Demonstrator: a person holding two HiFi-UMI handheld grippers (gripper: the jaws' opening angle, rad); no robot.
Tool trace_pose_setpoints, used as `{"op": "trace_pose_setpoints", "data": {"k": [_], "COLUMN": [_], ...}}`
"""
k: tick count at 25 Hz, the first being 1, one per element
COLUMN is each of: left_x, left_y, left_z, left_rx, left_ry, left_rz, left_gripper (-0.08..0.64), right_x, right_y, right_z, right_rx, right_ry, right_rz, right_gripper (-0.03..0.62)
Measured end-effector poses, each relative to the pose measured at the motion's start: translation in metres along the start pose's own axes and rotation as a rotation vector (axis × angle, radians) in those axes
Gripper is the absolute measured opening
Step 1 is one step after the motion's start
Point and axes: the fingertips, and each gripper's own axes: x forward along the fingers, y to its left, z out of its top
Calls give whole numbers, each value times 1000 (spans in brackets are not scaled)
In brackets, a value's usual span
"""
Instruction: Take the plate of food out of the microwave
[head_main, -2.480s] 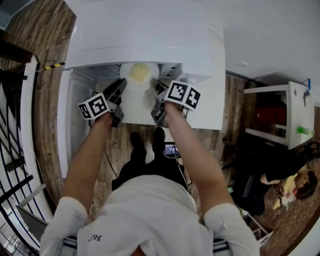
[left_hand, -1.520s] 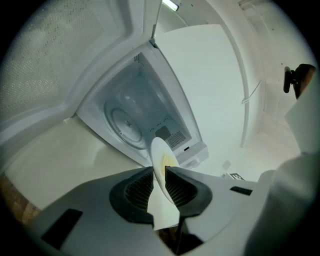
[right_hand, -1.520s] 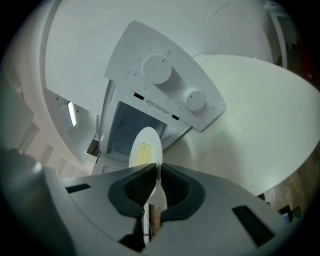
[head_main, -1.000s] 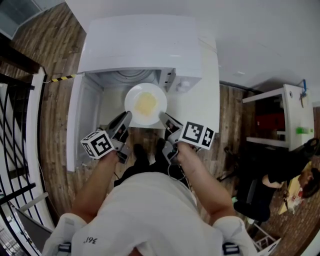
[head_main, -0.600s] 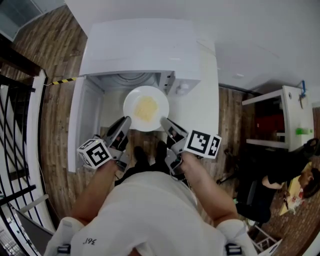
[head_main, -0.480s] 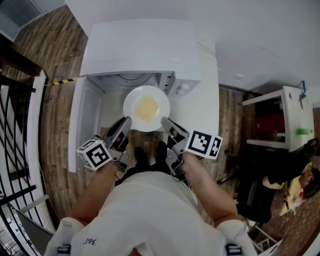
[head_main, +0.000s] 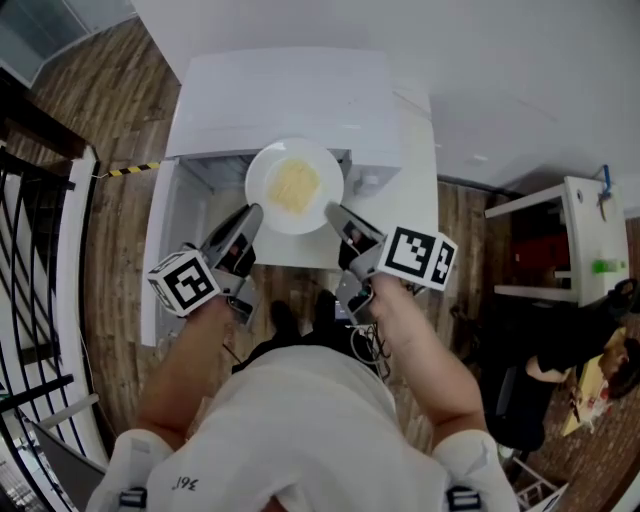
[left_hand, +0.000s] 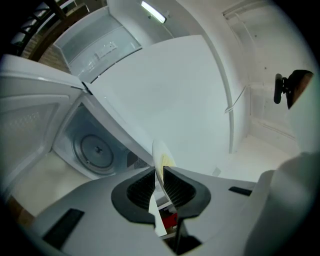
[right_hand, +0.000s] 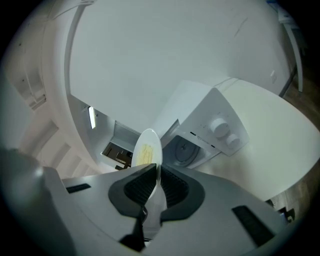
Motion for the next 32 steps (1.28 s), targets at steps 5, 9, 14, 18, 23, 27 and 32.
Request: {"op": "trace_pose_setpoints", "data": {"k": [5, 9, 14, 18, 23, 27, 32], "left_x": [19, 35, 51, 61, 72, 78, 88], "left_y": [1, -3, 0, 5, 13, 17, 21], "left_z": [26, 48, 63, 74, 83, 89, 99], "left_rx": [-3, 15, 34, 74, 120, 155, 193], "left_ry": [-4, -31, -37, -37, -24, -25, -12], "left_rz": [44, 21, 36, 70, 118, 144, 167], "left_gripper": [54, 55, 55, 55, 55, 55, 55], "right_x": [17, 30, 40, 52, 66, 75, 83], "right_y": [11, 22, 27, 29, 28, 27, 28], "right_z": [29, 48, 65, 77, 90, 97, 108], "right_rx": [-15, -30, -43, -51, -59, -72, -92], "right_ry": [-15, -24, -30, -34, -34, -32, -33], "right_rz": [18, 31, 35, 24, 1, -15, -33], "right_gripper": [29, 29, 29, 29, 29, 29, 29]}}
